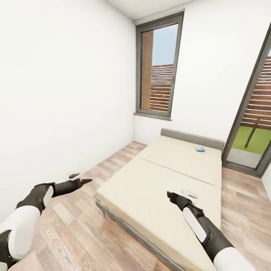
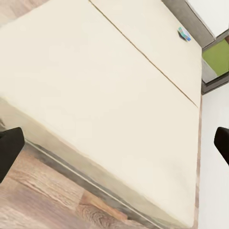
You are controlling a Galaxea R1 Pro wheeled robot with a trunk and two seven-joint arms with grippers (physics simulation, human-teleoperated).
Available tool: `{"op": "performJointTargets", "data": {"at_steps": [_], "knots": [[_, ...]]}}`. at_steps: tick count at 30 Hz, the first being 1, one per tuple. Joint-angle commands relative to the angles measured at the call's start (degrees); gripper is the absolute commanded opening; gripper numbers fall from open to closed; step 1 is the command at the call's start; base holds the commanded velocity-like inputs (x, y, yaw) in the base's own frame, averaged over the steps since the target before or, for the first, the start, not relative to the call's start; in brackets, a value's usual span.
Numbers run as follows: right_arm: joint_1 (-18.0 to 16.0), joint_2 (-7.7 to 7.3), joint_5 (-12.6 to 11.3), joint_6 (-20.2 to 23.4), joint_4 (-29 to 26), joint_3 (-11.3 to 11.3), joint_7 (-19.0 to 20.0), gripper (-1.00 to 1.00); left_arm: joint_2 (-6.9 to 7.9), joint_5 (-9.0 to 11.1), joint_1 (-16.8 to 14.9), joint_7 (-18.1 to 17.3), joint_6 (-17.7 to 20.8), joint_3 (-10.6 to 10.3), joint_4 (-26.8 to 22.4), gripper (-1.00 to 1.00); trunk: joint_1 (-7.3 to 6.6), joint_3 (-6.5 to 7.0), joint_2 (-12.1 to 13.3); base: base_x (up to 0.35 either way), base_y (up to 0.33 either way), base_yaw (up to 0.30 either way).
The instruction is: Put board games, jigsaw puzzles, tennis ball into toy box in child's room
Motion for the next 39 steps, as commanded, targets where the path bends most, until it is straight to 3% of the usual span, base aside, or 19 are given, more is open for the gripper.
{"op": "performJointTargets", "data": {"at_steps": [1,16,29,39], "knots": [[-0.06,-0.10,-0.43,0.12,-0.13,0.25,-0.51,1.00,-0.06,-0.57,-0.09,-0.40,0.37,0.49,-0.04,1.00,0.04,-0.17,-0.15,0.000,0.000,0.289],[-0.06,-0.13,-0.43,0.12,-0.13,0.25,-0.51,1.00,-0.29,-0.56,0.29,-0.33,-0.37,0.49,-0.04,1.00,0.04,-0.52,-0.15,-0.018,-0.037,0.289],[-0.08,-0.13,-0.45,0.09,-0.15,0.27,-0.51,1.00,-1.07,-0.65,0.36,-0.31,-0.76,0.49,-0.04,1.00,0.04,-0.83,-0.15,-0.080,-0.250,0.282],[-0.08,-0.18,-0.52,-0.05,-0.37,0.34,-0.43,1.00,-1.20,-0.65,0.35,-0.31,-0.77,0.49,-0.04,1.00,0.04,-0.88,-0.15,-0.024,-0.295,0.055]]}}
